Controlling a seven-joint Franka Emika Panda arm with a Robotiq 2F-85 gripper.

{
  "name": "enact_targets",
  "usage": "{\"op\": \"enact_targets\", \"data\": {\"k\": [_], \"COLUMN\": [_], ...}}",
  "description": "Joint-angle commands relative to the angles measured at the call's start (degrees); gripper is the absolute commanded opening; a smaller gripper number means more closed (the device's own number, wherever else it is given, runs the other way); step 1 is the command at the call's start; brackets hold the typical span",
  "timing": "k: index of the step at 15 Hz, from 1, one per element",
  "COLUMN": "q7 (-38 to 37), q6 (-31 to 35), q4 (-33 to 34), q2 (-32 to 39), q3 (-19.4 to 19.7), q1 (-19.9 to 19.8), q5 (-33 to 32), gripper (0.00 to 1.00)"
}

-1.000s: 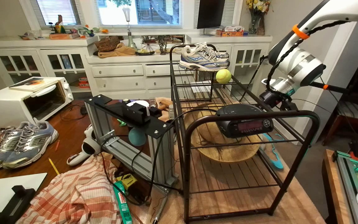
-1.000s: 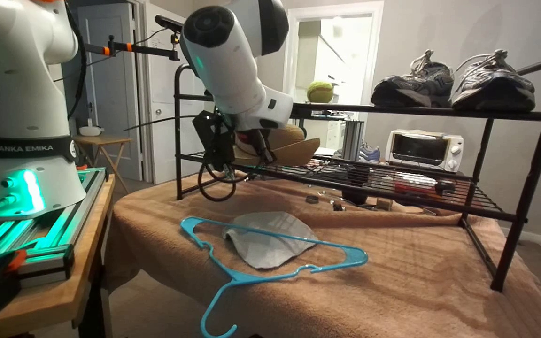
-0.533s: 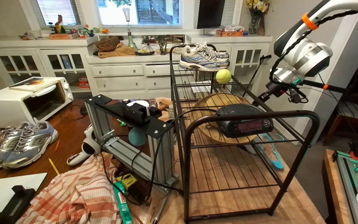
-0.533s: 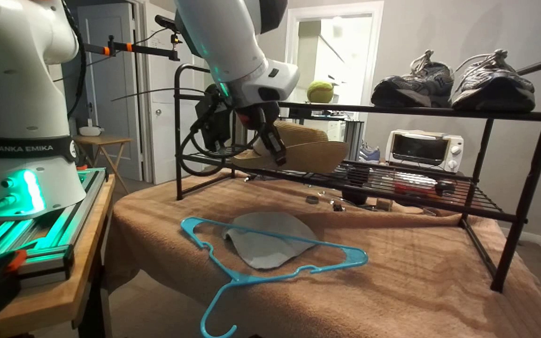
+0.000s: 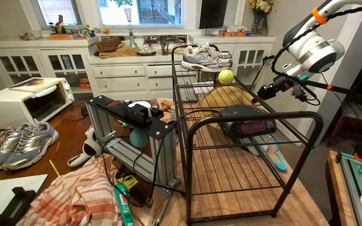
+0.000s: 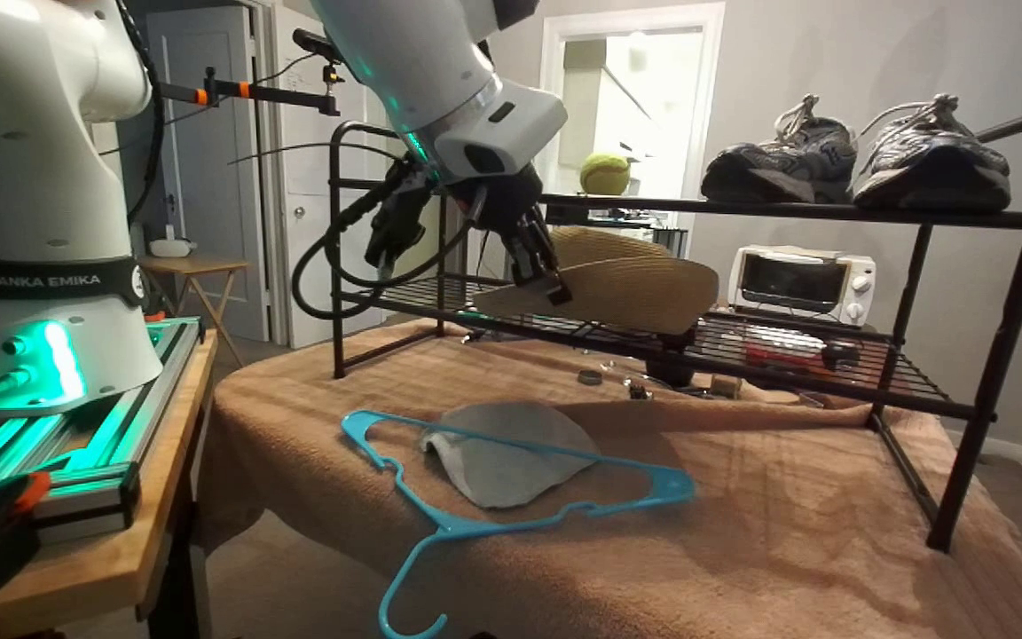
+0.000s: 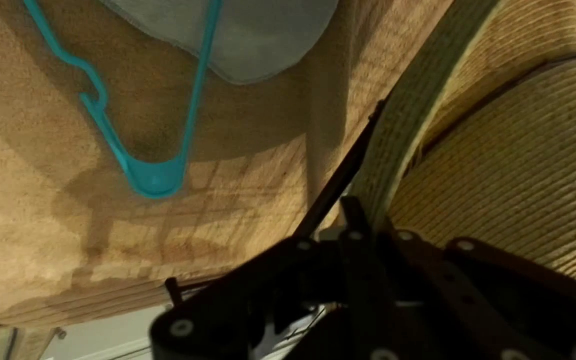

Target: Put the brown hat on the topmost shelf.

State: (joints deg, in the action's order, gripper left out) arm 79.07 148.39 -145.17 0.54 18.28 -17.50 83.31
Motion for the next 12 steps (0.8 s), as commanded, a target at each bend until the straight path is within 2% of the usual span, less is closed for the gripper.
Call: {"op": "enact_targets", "data": {"k": [1, 7, 12], "q7": [-0.87, 3.34, 13.93], "q6": [2.45, 7.20, 10.69], "q4": [1.56, 4.34, 6.73], "q2": [-0.63, -0.26, -1.52], "q3": [0.41, 1.27, 1.46], "q1": [-0.73, -1.36, -1.55], "q5": [6.18, 16.77, 30.58], "gripper": [0.01, 0.01, 0.01]}}
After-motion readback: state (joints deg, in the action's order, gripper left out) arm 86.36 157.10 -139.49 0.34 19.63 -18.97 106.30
